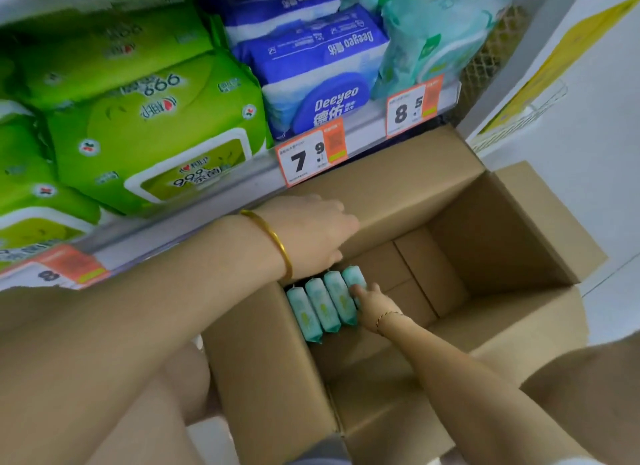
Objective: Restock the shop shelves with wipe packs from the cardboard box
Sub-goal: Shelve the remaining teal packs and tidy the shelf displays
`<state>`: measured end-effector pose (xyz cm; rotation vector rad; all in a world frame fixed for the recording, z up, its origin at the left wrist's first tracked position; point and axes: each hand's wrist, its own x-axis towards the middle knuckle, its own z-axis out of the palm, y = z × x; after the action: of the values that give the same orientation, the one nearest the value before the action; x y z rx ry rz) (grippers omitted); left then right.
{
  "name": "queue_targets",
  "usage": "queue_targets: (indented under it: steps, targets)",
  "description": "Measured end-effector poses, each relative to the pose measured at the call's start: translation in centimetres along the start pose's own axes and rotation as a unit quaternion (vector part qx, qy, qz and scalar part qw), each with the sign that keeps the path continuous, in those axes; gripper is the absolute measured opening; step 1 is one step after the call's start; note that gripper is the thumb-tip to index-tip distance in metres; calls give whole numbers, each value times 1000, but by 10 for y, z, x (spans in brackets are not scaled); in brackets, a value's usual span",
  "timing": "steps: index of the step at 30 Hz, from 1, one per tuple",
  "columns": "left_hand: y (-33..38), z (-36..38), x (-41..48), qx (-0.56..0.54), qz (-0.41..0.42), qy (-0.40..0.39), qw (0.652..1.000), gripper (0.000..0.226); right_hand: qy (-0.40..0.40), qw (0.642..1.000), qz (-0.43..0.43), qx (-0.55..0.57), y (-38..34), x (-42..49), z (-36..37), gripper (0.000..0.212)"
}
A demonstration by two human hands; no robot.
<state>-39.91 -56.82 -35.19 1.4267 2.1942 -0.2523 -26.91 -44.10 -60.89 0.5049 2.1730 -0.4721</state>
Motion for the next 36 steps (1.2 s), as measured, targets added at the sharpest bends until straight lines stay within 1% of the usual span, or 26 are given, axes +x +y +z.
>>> queue_targets:
  steps: [2,5,7,9,13,15,16,18,20,23,25,26,27,28,29,30,31,33,34,35,36]
  targets:
    - [0,1,0,6,-4,-6,1000,35,5,1000,3,1,0,3,2,46]
    - [-1,3,1,9,-13,-16,1000,35,-2,1000,20,14,7,8,5,42]
    - [0,4,2,9,-14,-28,999,35,-14,999,31,39,10,10,6,43]
    - [0,4,3,6,-15,-41,999,35,-9,996,38,77,8,10,6,45]
    - [-2,3,5,6,-15,-38,999,37,70,985,55,147,4,-6,-6,45]
    - [-1,2,5,7,-11,-42,999,38,104,971,84,200,6,-20,-21,43]
    - [0,2,5,3,-9,-47,999,39,106,961,99,237,7,-28,-31,43]
    - [2,4,6,-9,-3,-57,998,40,89,931,124,332,7,-47,-55,45]
    - [6,7,7,-27,8,-57,998,46,66,882,135,448,4,-72,-80,43]
    - [17,12,9,-89,22,-60,994,67,44,812,118,569,-6,-119,-113,44]
    - [28,15,8,-122,25,-52,991,78,4,758,89,647,-12,-149,-131,48]
    - [35,17,7,-128,28,-30,991,78,-17,730,65,680,-14,-163,-139,49]
    - [41,18,6,-128,26,10,991,72,-30,710,40,703,-16,-177,-145,51]
    - [47,18,4,-125,20,66,990,62,-37,701,16,712,-17,-188,-151,51]
    - [51,15,2,-126,13,124,984,52,-36,704,-9,710,-17,-199,-156,51]
    - [54,11,-1,-142,6,171,975,44,-31,710,-33,703,-16,-209,-160,51]
    - [54,7,-3,-176,-3,197,965,38,-19,715,-54,697,-15,-218,-163,50]
    - [49,-4,-9,-294,-45,216,930,35,38,726,-82,682,-10,-229,-169,42]
    - [46,-10,-14,-379,-70,212,898,35,86,740,-86,662,-7,-232,-172,40]
    - [44,-16,-20,-477,-82,197,852,36,142,762,-82,627,-5,-233,-175,39]
    - [42,-21,-26,-576,-78,176,794,35,193,785,-73,584,-2,-231,-178,39]
